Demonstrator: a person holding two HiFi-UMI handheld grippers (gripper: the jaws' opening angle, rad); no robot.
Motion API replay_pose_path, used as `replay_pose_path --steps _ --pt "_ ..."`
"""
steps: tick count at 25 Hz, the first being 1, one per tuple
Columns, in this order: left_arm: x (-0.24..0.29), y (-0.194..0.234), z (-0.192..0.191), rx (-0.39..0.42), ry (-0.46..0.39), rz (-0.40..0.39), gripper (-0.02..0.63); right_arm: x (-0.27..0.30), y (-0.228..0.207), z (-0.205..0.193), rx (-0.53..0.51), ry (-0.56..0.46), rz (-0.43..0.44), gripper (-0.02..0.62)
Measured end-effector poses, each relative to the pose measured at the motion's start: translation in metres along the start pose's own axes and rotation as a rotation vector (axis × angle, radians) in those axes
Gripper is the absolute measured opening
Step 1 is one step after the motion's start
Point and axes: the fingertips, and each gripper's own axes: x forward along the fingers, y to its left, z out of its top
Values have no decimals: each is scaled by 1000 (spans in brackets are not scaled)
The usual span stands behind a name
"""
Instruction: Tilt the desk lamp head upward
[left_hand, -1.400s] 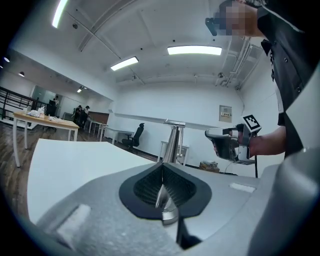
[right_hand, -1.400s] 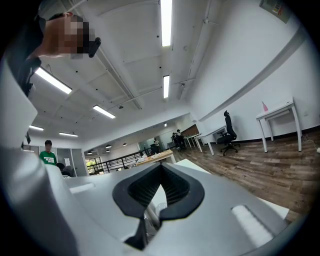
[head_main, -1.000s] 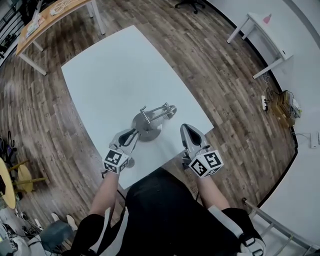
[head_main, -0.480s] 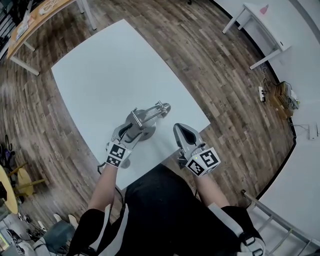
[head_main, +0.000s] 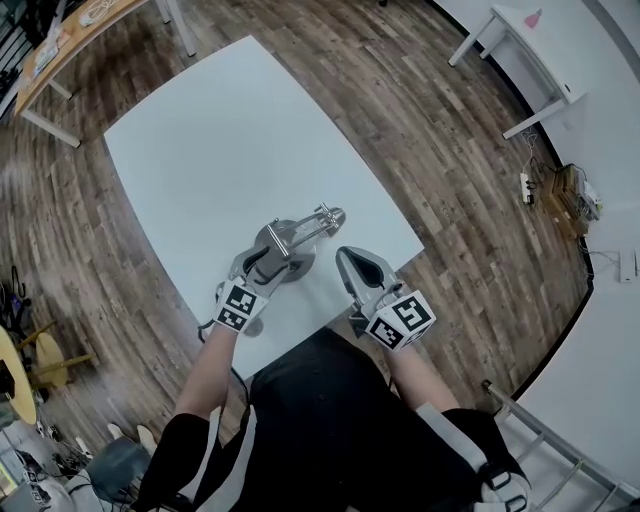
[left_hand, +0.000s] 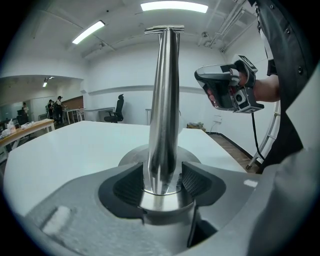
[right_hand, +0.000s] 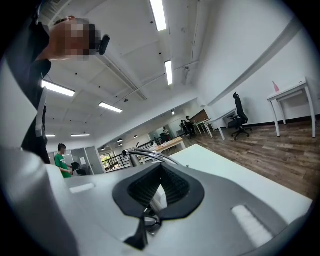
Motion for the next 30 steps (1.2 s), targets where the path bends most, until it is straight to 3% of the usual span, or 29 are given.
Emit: replay_pose_path --steps 2,5,7,12,18,22,30 --pt "1 1 0 -2 2 -1 250 4 -1 -3 64 8 13 3" --pt "1 2 -1 -4 -2 -6 249 13 1 -8 295 18 78 5" --pt "0 2 -2 -5 -9 -5 249 20 7 -10 444 32 134 145" --pt "3 0 -1 -5 -12 -7 249 34 14 -2 772 -8 260 240" --pt "5 -2 -2 -2 -9 -7 249 47 -10 -3 1107 -91 218 258" --pt "3 -2 -1 1 -8 -11 249 55 -22 -7 1195 -114 168 243" --pt "2 -1 -2 5 -20 -20 249 63 -43 -22 1240 -128 55 202"
